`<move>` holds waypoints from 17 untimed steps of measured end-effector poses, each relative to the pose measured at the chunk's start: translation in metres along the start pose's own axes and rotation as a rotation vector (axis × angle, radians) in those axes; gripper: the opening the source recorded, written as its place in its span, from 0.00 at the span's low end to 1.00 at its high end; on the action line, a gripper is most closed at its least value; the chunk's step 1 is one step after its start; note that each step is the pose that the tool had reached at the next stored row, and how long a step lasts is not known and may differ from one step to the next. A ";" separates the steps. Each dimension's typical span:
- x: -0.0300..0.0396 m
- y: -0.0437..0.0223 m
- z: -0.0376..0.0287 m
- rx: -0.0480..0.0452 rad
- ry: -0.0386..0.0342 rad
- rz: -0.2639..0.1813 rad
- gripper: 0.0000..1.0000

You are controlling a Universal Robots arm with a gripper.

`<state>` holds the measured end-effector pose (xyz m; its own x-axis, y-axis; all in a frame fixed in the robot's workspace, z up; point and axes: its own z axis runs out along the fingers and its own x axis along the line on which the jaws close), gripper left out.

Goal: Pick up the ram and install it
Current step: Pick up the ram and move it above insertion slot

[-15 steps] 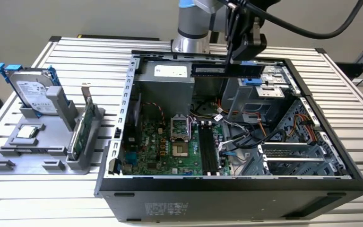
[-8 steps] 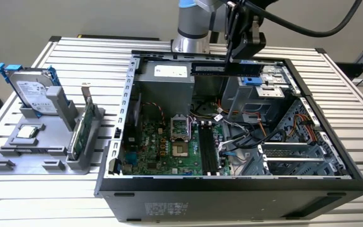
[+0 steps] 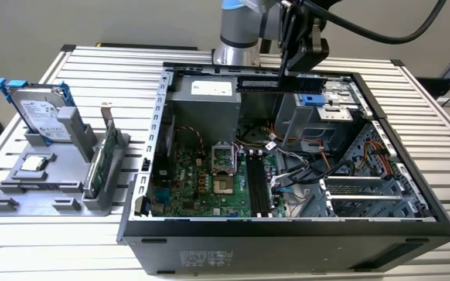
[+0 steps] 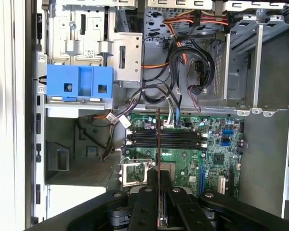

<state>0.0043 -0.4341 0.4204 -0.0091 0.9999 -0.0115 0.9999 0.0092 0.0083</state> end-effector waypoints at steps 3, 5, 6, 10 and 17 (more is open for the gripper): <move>0.0010 0.0003 0.0000 0.0000 0.0000 0.000 0.00; 0.0012 0.0004 0.0000 0.0000 0.0001 0.000 0.00; 0.0013 0.0006 0.0000 0.0000 0.0001 0.000 0.00; 0.0017 0.0015 0.0000 0.0000 0.0000 0.000 0.00; 0.0026 0.0020 0.0000 0.0000 0.0001 0.000 0.00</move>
<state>0.0062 -0.4314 0.4204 -0.0090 0.9999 -0.0115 0.9999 0.0091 0.0083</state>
